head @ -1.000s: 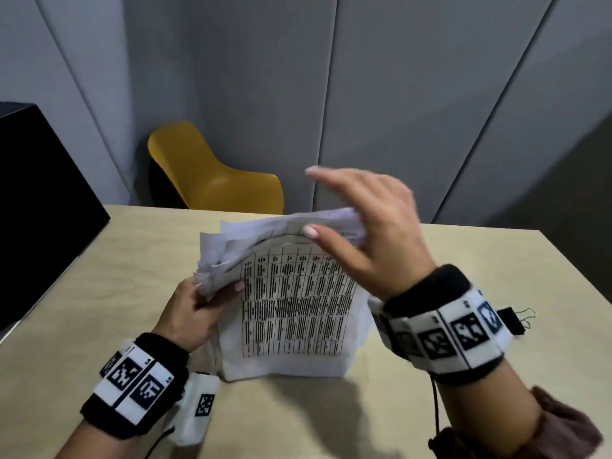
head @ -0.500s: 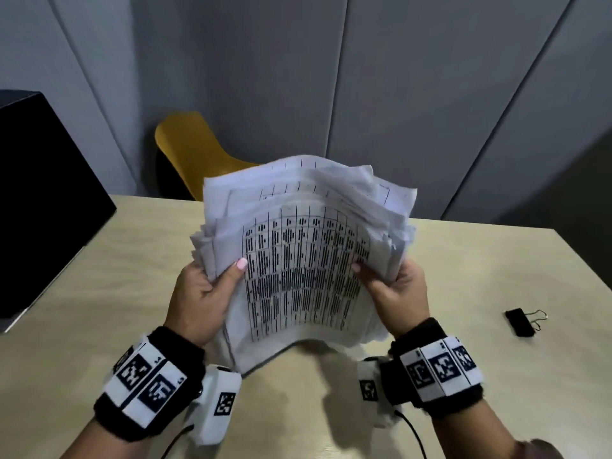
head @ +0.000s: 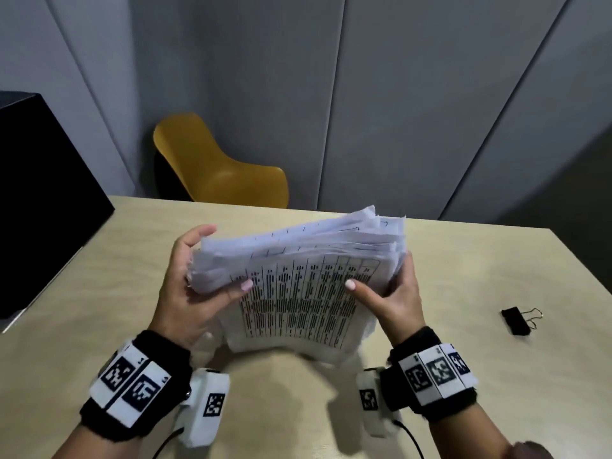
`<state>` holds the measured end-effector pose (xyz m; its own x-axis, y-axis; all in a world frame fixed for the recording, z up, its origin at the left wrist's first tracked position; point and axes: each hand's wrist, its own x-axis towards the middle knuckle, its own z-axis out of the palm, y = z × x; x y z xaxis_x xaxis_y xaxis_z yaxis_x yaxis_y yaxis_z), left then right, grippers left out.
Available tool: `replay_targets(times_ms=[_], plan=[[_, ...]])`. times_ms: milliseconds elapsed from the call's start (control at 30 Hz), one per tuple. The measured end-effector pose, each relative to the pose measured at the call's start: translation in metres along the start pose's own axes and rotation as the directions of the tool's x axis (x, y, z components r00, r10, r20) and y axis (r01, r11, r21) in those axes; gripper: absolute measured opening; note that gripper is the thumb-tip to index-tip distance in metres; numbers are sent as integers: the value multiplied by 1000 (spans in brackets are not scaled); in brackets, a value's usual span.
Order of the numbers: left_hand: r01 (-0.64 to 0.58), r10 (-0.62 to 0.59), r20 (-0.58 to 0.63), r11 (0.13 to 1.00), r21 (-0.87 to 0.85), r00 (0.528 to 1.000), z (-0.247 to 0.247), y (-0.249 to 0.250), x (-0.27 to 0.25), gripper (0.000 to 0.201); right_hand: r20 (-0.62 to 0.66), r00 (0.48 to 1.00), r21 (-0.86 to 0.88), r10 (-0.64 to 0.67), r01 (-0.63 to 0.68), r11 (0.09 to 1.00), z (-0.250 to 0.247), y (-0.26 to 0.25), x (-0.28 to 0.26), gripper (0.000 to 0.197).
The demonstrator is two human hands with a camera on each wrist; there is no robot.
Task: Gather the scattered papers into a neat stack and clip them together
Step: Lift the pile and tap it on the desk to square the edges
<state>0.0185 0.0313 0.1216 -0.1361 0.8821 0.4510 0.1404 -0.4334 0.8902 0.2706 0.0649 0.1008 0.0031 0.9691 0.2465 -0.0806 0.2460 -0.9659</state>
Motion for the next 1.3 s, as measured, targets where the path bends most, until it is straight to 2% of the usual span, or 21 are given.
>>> replay_targets(times_ms=[100, 200, 333, 467, 533, 567, 633, 667, 733, 767, 900, 967, 1033, 1100, 1167, 1300], plan=[[8, -8, 30, 1000, -22, 1000, 5, -1, -2, 78, 69, 997, -27, -33, 35, 999, 6, -3, -3, 66], [-7, 5, -34, 999, -49, 999, 2, 1, -3, 79, 16, 998, -6, -61, 61, 998, 5, -6, -2, 75], [-59, 58, -60, 998, -11, 997, 12, 7, -5, 87, 43, 998, -17, -48, 49, 999, 11, -9, -3, 70], [-145, 134, -214, 989, -35, 968, 9, 10, -3, 74, -53, 982, -65, -180, 176, 982, 14, -17, -4, 96], [-212, 233, -238, 971, 112, 943, 7, 12, 0, 72, -58, 948, -171, -312, 299, 939, 16, -23, -3, 101], [-250, 298, -217, 943, 221, 930, 8, 13, 1, 71, -42, 914, -255, -403, 381, 889, 18, -25, -2, 99], [-306, 400, -146, 849, 430, 905, 13, 16, 0, 55, 23, 840, -434, -542, 497, 752, 22, -28, -1, 84], [-306, 412, -122, 816, 491, 903, 14, 17, 0, 47, 58, 821, -498, -568, 517, 696, 23, -29, -1, 71], [-269, 387, -124, 805, 528, 914, 12, 19, -2, 39, 83, 827, -539, -556, 507, 673, 23, -30, -3, 51], [-253, 379, -139, 807, 533, 915, 10, 18, -3, 38, 73, 834, -541, -546, 493, 681, 22, -29, -4, 48], [-245, 394, -185, 809, 535, 900, 4, 13, -8, 41, 52, 839, -545, -541, 478, 689, 21, -26, -7, 64], [-295, 450, -125, 746, 596, 884, 7, 13, -9, 46, 69, 839, -556, -539, 481, 678, 23, -27, -7, 66], [-314, 452, -66, 710, 630, 890, 8, 14, -10, 43, 77, 843, -562, -533, 478, 675, 24, -28, -6, 59], [-271, 413, -92, 733, 624, 906, 5, 12, -11, 34, 61, 848, -563, -527, 465, 683, 22, -28, -6, 58], [-223, 385, -148, 761, 609, 911, 0, 10, -13, 35, 51, 852, -562, -521, 456, 690, 22, -28, -8, 63], [-255, 409, -132, 757, 601, 903, 5, 9, -16, 37, 56, 845, -584, -532, 459, 669, 29, -28, -10, 74]])
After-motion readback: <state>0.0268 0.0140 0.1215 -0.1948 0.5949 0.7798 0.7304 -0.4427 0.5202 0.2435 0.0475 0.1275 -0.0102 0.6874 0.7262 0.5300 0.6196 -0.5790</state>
